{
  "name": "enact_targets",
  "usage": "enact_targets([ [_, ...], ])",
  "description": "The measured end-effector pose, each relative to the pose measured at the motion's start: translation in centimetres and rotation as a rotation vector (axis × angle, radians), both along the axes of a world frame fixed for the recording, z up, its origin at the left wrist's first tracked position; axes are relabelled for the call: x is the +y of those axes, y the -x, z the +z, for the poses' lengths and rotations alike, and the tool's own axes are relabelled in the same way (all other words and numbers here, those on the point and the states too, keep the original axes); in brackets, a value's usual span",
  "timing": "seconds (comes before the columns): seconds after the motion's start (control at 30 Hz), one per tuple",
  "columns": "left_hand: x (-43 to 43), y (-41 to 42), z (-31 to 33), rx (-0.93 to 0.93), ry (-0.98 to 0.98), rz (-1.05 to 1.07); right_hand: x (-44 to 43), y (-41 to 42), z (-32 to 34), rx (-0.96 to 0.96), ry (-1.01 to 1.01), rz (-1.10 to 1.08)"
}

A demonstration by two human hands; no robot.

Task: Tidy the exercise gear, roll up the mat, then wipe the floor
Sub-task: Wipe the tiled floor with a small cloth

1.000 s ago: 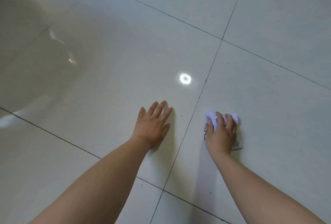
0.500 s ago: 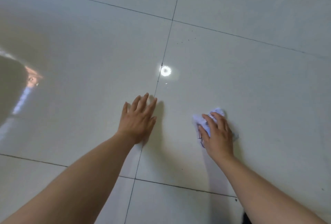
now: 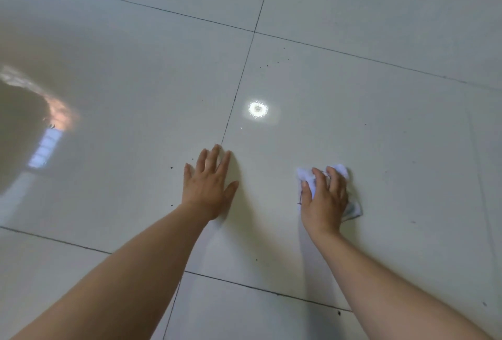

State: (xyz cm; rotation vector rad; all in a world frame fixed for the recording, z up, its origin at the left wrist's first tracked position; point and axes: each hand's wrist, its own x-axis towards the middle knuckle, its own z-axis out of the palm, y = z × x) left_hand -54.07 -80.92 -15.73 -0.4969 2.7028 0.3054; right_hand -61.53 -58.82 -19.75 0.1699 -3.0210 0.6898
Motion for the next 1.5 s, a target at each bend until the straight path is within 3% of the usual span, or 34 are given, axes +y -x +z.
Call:
enact_targets([
  [0.17, -2.0, 1.3, 0.6, -0.092, 0.019, 0.134, -3.4, 2.7, 0.3, 0.023, 0.056, 0.204],
  [0.43, -2.0, 1.3, -0.2, -0.107, 0.054, 0.109, -6.8, 4.0, 1.0, 0.008, 0.042, 0.684],
  [0.5, -2.0, 1.1, -0.4, -0.094, 0.065, 0.102, -6.0, 4.5, 0.7, 0.007, 0.046, 0.687],
  [0.67, -2.1, 0.8, -0.3, -0.073, 0.068, 0.092, -7.6, 6.6, 0.2, -0.002, 0.122, 0.367],
  [0.77, -2.0, 0.8, -0.1, -0.059, 0.046, 0.107, -11.5, 7.7, 0.5, -0.019, 0.087, 0.301],
  [0.93, -2.2, 0.7, -0.2, -0.029, 0.032, 0.115, -14.8, 7.4, 0.9, -0.053, 0.052, 0.474],
  [1.13, -2.6, 0.6, -0.2, -0.033, 0.048, 0.093, -8.1, 5.7, 0.3, 0.004, 0.067, 0.815],
  [1.5, -0.2, 1.4, 0.3, -0.003, 0.023, -0.029, -1.2, 4.6, 0.2, 0.026, 0.094, 0.235],
])
